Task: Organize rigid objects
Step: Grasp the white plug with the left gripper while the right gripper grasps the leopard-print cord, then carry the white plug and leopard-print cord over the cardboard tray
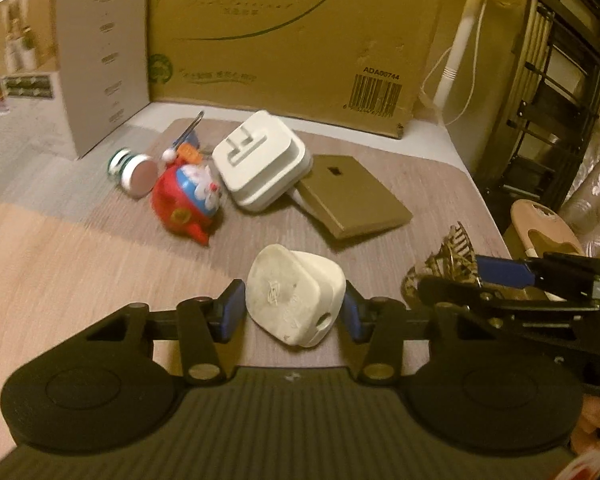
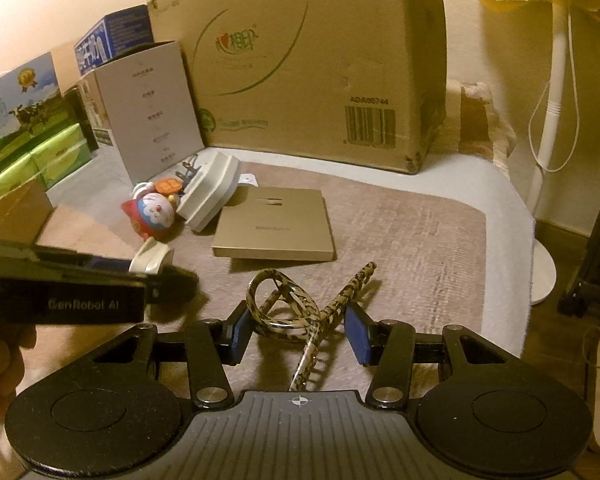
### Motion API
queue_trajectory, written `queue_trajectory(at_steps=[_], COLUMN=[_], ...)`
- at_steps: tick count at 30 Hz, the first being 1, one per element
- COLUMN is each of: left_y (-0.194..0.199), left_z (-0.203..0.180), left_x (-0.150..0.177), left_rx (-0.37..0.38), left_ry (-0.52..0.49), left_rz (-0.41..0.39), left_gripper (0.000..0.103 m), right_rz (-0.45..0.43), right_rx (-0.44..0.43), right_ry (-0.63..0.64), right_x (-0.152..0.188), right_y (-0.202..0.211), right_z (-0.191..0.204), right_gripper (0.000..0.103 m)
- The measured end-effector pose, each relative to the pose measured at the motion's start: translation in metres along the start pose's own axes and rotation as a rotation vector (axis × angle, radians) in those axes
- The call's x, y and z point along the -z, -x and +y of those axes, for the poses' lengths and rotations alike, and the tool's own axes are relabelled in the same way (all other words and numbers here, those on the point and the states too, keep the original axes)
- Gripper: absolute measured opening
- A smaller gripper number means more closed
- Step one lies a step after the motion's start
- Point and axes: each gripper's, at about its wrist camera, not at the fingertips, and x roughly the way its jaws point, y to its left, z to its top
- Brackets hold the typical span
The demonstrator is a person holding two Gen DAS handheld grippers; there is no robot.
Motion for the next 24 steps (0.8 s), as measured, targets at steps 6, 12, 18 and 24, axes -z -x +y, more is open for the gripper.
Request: queue_trajectory(at_steps=[6, 12, 18, 24], left_y=[0.034, 0.075, 0.120, 0.161], left_z=[-0.001, 0.003, 0.008, 0.019], left_x=[0.018, 0.032, 0.044, 0.059], left_rx=[-0.022, -0.054, -0.091, -0.135], left_ry=[0.050, 0.101, 0.136, 0.169], left_rz=[-0.022, -0.047, -0.088, -0.118], left_gripper=[0.046, 0.046, 0.046, 0.046], right_rz=[-0.007, -0.013, -0.021, -0.035], right_rx=[-0.009, -0.022, -0.049, -0.092], right_ry=[0.024, 0.053, 0.087, 0.126], right_x=[0.005, 0.010, 0.014, 0.016], right_y=[0.018, 0.042, 0.065, 0.083], right_z=[0.012, 0.028, 0.050, 0.075], right_gripper=[0.050, 0.050, 0.050, 0.050])
